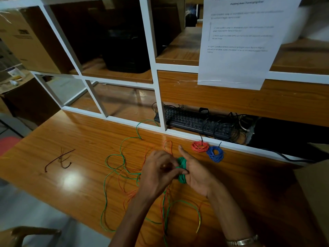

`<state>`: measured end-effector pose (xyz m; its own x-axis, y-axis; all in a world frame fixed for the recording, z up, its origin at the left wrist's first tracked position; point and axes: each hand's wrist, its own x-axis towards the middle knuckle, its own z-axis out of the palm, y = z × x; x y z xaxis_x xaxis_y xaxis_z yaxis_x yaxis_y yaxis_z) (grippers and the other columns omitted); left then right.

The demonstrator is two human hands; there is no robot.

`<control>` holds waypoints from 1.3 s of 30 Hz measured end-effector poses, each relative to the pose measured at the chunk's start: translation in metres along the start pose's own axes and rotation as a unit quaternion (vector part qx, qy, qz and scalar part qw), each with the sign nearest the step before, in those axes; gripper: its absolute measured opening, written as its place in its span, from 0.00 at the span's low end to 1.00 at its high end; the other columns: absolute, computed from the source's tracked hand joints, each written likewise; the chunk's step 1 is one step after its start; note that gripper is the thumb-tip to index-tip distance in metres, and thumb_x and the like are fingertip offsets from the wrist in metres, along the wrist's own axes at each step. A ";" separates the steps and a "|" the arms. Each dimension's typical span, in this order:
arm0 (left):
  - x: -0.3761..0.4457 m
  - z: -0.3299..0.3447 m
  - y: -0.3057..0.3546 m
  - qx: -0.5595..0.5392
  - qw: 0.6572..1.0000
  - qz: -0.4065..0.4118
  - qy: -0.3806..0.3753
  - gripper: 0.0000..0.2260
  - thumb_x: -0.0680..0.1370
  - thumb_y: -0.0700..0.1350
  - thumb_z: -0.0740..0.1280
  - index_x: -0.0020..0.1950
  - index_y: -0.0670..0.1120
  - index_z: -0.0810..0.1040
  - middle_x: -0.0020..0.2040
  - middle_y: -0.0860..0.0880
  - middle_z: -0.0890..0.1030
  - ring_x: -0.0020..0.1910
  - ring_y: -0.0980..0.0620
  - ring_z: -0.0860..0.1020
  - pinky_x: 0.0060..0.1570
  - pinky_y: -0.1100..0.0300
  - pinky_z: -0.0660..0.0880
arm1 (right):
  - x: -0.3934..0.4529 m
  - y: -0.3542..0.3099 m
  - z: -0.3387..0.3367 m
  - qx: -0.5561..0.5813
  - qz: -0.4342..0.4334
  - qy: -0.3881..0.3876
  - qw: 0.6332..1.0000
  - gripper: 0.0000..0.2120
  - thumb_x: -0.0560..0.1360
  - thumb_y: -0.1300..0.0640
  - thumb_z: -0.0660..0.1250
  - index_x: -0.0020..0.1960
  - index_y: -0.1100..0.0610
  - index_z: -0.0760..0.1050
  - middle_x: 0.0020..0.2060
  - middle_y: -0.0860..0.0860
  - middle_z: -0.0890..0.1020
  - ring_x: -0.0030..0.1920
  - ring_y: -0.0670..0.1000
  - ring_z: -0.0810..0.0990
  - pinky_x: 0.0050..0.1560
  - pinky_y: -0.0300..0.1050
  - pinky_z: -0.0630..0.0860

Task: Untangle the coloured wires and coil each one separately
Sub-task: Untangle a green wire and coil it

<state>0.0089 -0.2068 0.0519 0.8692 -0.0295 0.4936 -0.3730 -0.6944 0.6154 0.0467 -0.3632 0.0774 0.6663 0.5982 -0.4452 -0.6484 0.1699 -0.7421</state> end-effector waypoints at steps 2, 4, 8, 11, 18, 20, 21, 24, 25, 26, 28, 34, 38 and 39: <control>0.000 -0.005 -0.002 -0.033 0.998 -0.044 -0.031 0.23 0.68 0.65 0.79 0.54 0.55 0.79 0.58 0.59 0.79 0.60 0.58 0.75 0.56 0.58 0.73 | -0.001 0.003 0.001 0.005 0.020 -0.004 1.000 0.33 0.80 0.31 0.56 0.56 0.60 0.81 0.41 0.56 0.84 0.40 0.51 0.84 0.47 0.45 0.79; 0.000 -0.009 -0.002 -0.107 0.977 -0.139 -0.120 0.31 0.69 0.60 0.81 0.67 0.56 0.74 0.66 0.61 0.77 0.65 0.59 0.77 0.60 0.56 0.78 | -0.002 0.006 0.003 -0.004 0.030 -0.004 1.000 0.35 0.78 0.28 0.57 0.55 0.60 0.80 0.41 0.57 0.83 0.38 0.54 0.83 0.40 0.47 0.80; -0.002 -0.009 -0.002 -0.324 0.892 -0.212 -0.233 0.27 0.75 0.43 0.79 0.72 0.51 0.75 0.58 0.50 0.86 0.52 0.47 0.83 0.51 0.51 0.82 | -0.002 0.008 0.009 -0.052 0.050 -0.095 0.993 0.44 0.78 0.25 0.52 0.59 0.67 0.79 0.46 0.66 0.82 0.39 0.62 0.85 0.41 0.53 0.81; -0.011 -0.001 0.000 -0.377 0.874 -0.240 -0.192 0.16 0.77 0.44 0.77 0.65 0.46 0.81 0.41 0.31 0.79 0.33 0.41 0.76 0.35 0.47 0.74 | -0.002 0.007 0.008 -0.070 0.054 -0.121 0.989 0.47 0.78 0.24 0.48 0.53 0.68 0.82 0.45 0.67 0.82 0.39 0.61 0.85 0.42 0.52 0.81; -0.012 0.006 0.009 -0.373 0.890 -0.194 -0.177 0.10 0.83 0.38 0.69 0.63 0.43 0.72 0.37 0.49 0.75 0.26 0.50 0.71 0.25 0.60 0.68 | 0.002 0.010 0.010 -0.073 0.018 -0.037 0.997 0.43 0.79 0.26 0.48 0.40 0.62 0.82 0.39 0.61 0.81 0.33 0.60 0.82 0.35 0.50 0.82; -0.012 0.008 0.010 -0.378 0.888 -0.201 -0.167 0.10 0.83 0.36 0.68 0.62 0.41 0.71 0.33 0.49 0.72 0.24 0.56 0.69 0.24 0.62 0.66 | 0.002 0.009 0.014 -0.096 -0.016 -0.002 0.995 0.42 0.80 0.27 0.47 0.37 0.59 0.81 0.34 0.58 0.81 0.31 0.56 0.80 0.35 0.47 0.80; -0.011 0.008 0.011 -0.377 0.889 -0.204 -0.159 0.10 0.83 0.36 0.68 0.62 0.41 0.71 0.33 0.46 0.71 0.24 0.55 0.68 0.24 0.61 0.66 | 0.002 0.008 0.015 -0.105 -0.032 0.011 0.994 0.41 0.80 0.27 0.46 0.35 0.58 0.81 0.32 0.57 0.81 0.31 0.53 0.79 0.35 0.45 0.79; -0.006 0.008 0.015 -0.370 0.897 -0.198 -0.139 0.10 0.82 0.36 0.68 0.62 0.42 0.73 0.37 0.47 0.74 0.29 0.54 0.70 0.28 0.61 0.68 | 0.006 0.009 0.016 -0.104 -0.052 0.060 0.991 0.40 0.79 0.26 0.49 0.33 0.56 0.81 0.32 0.56 0.82 0.33 0.51 0.79 0.38 0.44 0.76; -0.005 0.008 0.016 -0.369 0.899 -0.194 -0.134 0.11 0.82 0.36 0.69 0.62 0.42 0.73 0.39 0.47 0.76 0.32 0.54 0.72 0.30 0.60 0.69 | 0.007 0.010 0.016 -0.102 -0.056 0.078 0.990 0.40 0.78 0.26 0.50 0.32 0.55 0.81 0.32 0.56 0.82 0.33 0.52 0.80 0.39 0.45 0.76; -0.003 0.009 0.016 -0.367 0.901 -0.192 -0.129 0.11 0.81 0.37 0.69 0.62 0.42 0.74 0.41 0.45 0.77 0.35 0.52 0.74 0.32 0.59 0.71 | 0.010 0.011 0.015 -0.102 -0.063 0.101 0.988 0.39 0.78 0.26 0.51 0.31 0.55 0.81 0.32 0.56 0.82 0.33 0.52 0.80 0.41 0.47 0.77; -0.002 0.010 0.018 -0.368 0.902 -0.190 -0.122 0.11 0.81 0.37 0.68 0.63 0.42 0.74 0.42 0.44 0.78 0.37 0.49 0.73 0.33 0.58 0.71 | 0.013 0.012 0.019 -0.098 -0.079 0.175 0.976 0.36 0.76 0.26 0.57 0.34 0.56 0.81 0.32 0.56 0.83 0.34 0.54 0.83 0.46 0.55 0.79; -0.004 0.020 0.019 -0.364 0.906 -0.205 -0.064 0.12 0.82 0.40 0.69 0.65 0.44 0.75 0.48 0.48 0.80 0.43 0.51 0.77 0.43 0.58 0.76 | 0.019 0.015 0.018 -0.082 -0.171 0.329 0.925 0.34 0.74 0.30 0.68 0.36 0.62 0.80 0.33 0.59 0.85 0.38 0.61 0.87 0.45 0.67 0.83; -0.010 0.023 0.013 -0.351 0.902 -0.250 -0.012 0.11 0.82 0.48 0.69 0.64 0.49 0.77 0.49 0.50 0.80 0.45 0.54 0.76 0.44 0.55 0.76 | 0.017 0.024 0.015 -0.094 -0.193 0.262 0.941 0.25 0.82 0.39 0.63 0.44 0.59 0.85 0.37 0.57 0.87 0.41 0.58 0.88 0.51 0.63 0.84; -0.012 0.023 0.012 -0.352 0.898 -0.264 -0.004 0.12 0.83 0.50 0.68 0.64 0.50 0.78 0.50 0.48 0.81 0.46 0.53 0.77 0.45 0.53 0.76 | 0.019 0.028 0.013 -0.109 -0.206 0.260 0.937 0.22 0.82 0.40 0.64 0.45 0.56 0.85 0.38 0.55 0.87 0.43 0.58 0.88 0.51 0.65 0.83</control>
<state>0.0016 -0.2318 0.0394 0.9865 0.1631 0.0154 -0.0180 0.0146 0.9997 0.0364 -0.3368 0.0551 0.9698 0.0456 -0.2394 -0.2430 0.1046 -0.9644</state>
